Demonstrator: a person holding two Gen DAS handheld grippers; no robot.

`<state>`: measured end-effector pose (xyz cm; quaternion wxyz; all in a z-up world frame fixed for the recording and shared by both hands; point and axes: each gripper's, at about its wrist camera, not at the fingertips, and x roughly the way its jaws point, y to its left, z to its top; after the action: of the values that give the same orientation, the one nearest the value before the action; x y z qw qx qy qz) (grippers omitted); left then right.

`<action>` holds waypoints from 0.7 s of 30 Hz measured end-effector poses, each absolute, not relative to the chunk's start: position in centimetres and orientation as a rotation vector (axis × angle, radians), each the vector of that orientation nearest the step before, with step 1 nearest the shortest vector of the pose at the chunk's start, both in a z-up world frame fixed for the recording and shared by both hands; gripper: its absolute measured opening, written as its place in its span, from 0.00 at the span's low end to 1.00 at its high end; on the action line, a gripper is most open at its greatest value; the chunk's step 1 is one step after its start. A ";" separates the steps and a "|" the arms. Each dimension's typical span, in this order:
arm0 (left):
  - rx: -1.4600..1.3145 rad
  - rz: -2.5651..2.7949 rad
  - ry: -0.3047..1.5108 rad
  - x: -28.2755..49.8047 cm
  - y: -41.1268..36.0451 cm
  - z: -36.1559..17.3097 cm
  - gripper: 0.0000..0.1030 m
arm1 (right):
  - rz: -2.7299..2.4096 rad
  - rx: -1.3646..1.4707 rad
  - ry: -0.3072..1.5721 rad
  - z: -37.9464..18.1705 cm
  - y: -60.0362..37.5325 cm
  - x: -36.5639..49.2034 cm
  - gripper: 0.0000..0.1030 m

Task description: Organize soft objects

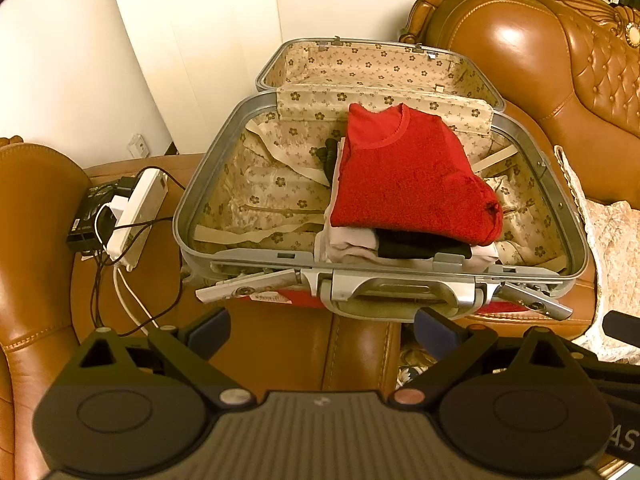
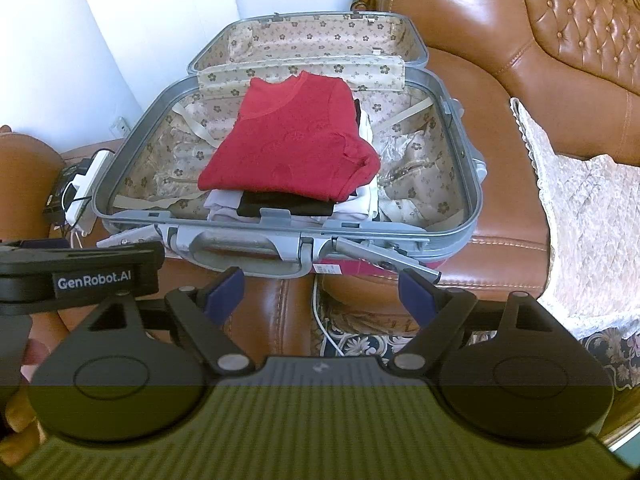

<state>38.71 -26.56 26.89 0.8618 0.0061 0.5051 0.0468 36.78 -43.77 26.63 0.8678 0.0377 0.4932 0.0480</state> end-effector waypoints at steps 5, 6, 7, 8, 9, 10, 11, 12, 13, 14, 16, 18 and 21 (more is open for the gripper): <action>0.024 0.104 1.047 38.3 -26.5 26.8 0.98 | 0.101 0.079 1.027 26.5 -43.6 36.5 0.89; 0.031 0.106 1.044 38.2 -26.5 26.8 0.98 | 0.101 0.078 1.026 26.4 -43.6 36.4 0.89; 0.037 0.108 1.041 38.1 -26.5 26.7 0.98 | 0.103 0.078 1.025 26.4 -43.5 36.3 0.89; 0.039 0.109 1.038 38.0 -26.5 26.7 0.98 | 0.105 0.077 1.023 26.4 -43.5 36.2 0.89; 0.039 0.110 1.037 38.0 -26.4 26.7 0.98 | 0.106 0.076 1.021 26.3 -43.4 36.2 0.89; 0.036 0.109 1.038 37.9 -26.4 26.6 0.98 | 0.105 0.074 1.018 26.3 -43.3 36.1 0.89; 0.034 0.108 1.039 37.9 -26.3 26.5 0.98 | 0.106 0.072 1.016 26.3 -43.2 36.0 0.89; 0.033 0.107 1.039 37.8 -26.2 26.5 0.98 | 0.108 0.073 1.015 26.2 -43.2 35.9 0.89; 0.035 0.107 1.038 37.8 -26.2 26.4 0.98 | 0.109 0.073 1.013 26.2 -43.1 35.9 0.89; 0.038 0.107 1.037 37.7 -26.2 26.4 0.98 | 0.110 0.072 1.012 26.2 -43.1 35.8 0.89; 0.043 0.107 1.034 37.6 -26.2 26.3 0.98 | 0.110 0.071 1.011 26.1 -43.0 35.6 0.89; 0.052 0.107 1.029 37.5 -26.3 26.2 0.98 | 0.110 0.072 1.011 26.0 -42.9 35.5 0.89; 0.057 0.104 1.026 37.4 -26.4 26.1 0.98 | 0.105 0.068 1.010 25.8 -42.9 35.4 0.89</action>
<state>37.45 -26.44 26.07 0.8697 0.0273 0.4904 0.0497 35.36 -42.92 25.84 0.8732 0.0328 0.4836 0.0503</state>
